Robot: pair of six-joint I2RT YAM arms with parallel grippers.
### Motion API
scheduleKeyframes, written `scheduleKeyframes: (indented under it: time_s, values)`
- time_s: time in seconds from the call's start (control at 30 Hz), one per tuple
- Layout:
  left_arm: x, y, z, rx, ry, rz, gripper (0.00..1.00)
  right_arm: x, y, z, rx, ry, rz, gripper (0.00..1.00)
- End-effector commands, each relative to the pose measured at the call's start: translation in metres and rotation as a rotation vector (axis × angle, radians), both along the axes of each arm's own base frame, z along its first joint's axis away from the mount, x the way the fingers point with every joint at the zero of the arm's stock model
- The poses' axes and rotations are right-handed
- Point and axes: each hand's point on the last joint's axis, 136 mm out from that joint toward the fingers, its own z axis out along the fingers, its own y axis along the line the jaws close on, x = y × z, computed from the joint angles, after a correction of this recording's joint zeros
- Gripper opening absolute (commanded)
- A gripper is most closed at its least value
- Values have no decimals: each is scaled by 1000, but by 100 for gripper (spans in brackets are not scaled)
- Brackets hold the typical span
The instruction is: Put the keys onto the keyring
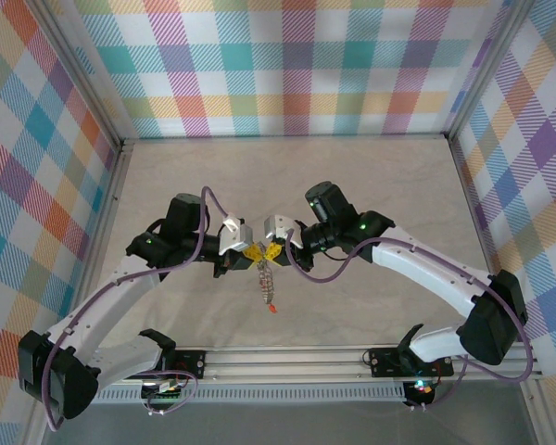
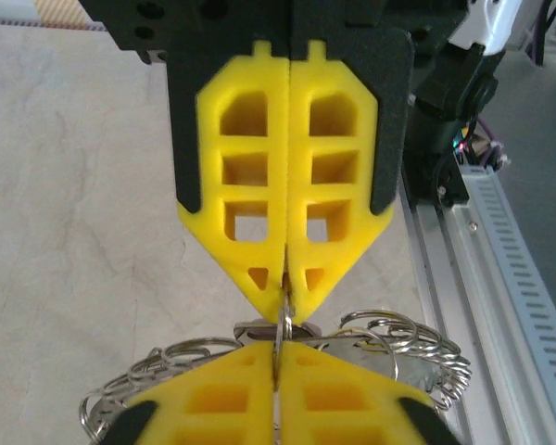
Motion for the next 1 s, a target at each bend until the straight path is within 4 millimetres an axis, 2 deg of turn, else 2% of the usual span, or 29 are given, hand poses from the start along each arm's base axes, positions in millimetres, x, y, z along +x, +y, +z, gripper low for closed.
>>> scheduleKeyframes:
  time_s: [0.0,0.2,0.37,0.43,0.7,0.97]
  values:
    - [-2,-2,7,1,-32,-16,0,-7,12,26,85,-16,67,0]
    - [-11,-1,11,-28,-54,-41,0,-14,10,24,84,-7,80,0]
    - [-15,-2,17,-60,-73,-62,0,-18,1,21,69,-28,69,15]
    - [-16,-2,19,-72,-75,-67,0,-18,-2,20,62,-38,63,17]
    - [-19,-6,27,-120,-78,-88,0,-18,-10,17,39,-68,37,18]
    - [-20,-6,35,-148,-85,-88,0,-21,-8,15,45,-44,52,17]
